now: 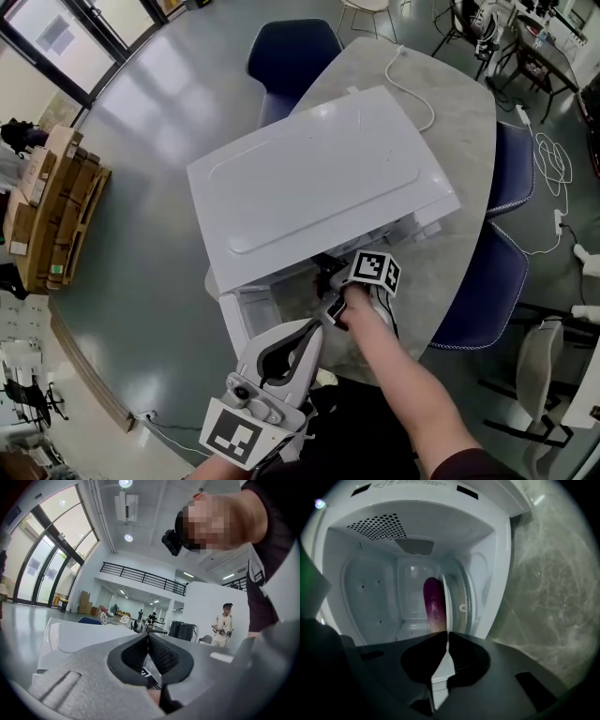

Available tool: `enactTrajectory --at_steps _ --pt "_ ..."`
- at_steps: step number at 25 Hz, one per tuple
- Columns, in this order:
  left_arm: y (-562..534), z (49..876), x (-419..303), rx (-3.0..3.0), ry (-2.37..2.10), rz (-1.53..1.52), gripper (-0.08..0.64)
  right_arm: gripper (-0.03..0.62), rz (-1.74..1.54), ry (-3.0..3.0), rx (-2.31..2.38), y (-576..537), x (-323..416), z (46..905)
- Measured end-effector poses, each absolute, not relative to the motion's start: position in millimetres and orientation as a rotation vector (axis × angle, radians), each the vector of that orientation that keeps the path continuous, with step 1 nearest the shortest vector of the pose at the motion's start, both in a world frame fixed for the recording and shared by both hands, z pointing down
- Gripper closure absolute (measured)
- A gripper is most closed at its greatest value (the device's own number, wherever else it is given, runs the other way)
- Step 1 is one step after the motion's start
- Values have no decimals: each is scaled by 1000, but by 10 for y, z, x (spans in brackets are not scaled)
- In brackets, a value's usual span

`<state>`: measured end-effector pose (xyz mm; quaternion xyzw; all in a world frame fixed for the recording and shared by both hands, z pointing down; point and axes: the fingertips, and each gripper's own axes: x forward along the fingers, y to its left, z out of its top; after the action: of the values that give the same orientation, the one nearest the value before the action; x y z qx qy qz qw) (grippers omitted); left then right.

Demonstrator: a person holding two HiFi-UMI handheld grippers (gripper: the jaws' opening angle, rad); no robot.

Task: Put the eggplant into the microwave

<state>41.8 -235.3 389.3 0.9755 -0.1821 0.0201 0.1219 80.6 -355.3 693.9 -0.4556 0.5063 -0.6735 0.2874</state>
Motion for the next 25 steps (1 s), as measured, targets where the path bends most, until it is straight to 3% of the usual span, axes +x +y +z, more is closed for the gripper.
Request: enactTrajectory --at_steps 7,14,19,25 --pt "-2369 3907 409 2846 -536 65 552 569 -1678 1666 -1480 -3679 921 6869" --pt "-2365 3924 415 2851 -535 62 552 522 -1292 2251 -1967 -3674 999 6880" --pt "-2347 3953 444 2847 -523 77 552 522 -1055 2410 -2038 -3689 992 6783" --pt "-2384 3927 432 2848 -536 48 552 537 -1032 2418 -1960 -3444 905 6539"
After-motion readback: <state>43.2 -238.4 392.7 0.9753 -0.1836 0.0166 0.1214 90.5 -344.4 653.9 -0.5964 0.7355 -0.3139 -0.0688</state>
